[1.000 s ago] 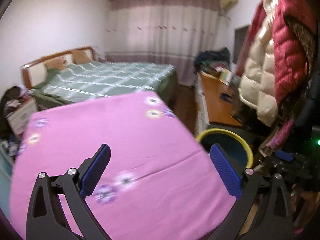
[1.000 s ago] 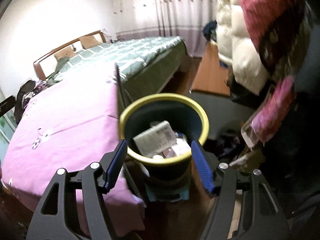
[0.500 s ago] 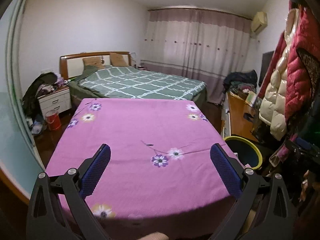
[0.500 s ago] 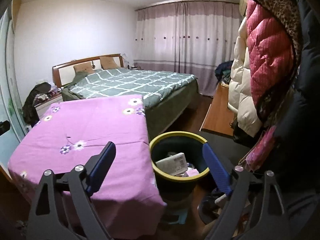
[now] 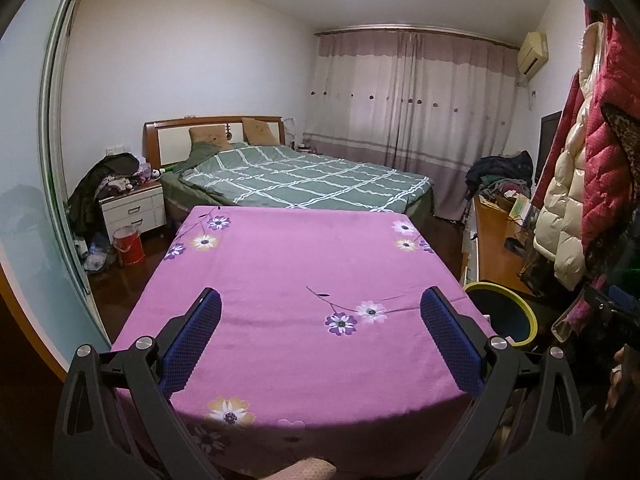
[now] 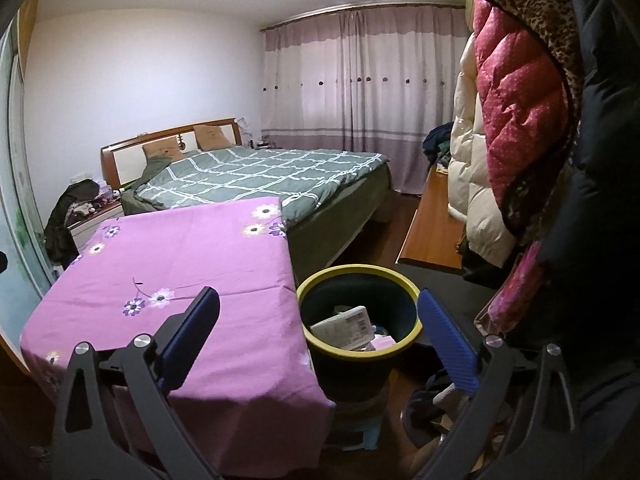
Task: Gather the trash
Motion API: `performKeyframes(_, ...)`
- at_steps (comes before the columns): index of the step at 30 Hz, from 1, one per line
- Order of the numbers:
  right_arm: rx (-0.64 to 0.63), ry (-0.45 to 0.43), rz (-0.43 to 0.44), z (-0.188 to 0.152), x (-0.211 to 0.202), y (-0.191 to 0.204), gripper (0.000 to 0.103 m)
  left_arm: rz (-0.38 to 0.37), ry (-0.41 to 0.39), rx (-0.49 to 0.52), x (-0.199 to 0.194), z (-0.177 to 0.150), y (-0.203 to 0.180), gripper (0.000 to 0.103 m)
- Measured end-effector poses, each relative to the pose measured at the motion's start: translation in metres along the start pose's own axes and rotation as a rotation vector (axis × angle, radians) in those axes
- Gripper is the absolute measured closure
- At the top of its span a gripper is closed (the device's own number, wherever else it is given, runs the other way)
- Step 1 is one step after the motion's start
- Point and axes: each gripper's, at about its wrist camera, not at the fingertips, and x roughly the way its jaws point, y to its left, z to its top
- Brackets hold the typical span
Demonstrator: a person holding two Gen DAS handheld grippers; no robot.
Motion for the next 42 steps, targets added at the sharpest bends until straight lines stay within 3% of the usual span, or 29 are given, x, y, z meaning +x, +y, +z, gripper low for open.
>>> performKeyframes(24,-0.007,-0.008,0.012,0.002,-0.001,0.004,0.008,0.026,0.002,-0.024,0.001,0.002,0.000,0.005)
performKeyframes(42,-0.004,0.004,0.029,0.003,0.004,0.003,0.008,0.051,0.010,0.015,0.007,0.001,-0.015,0.005)
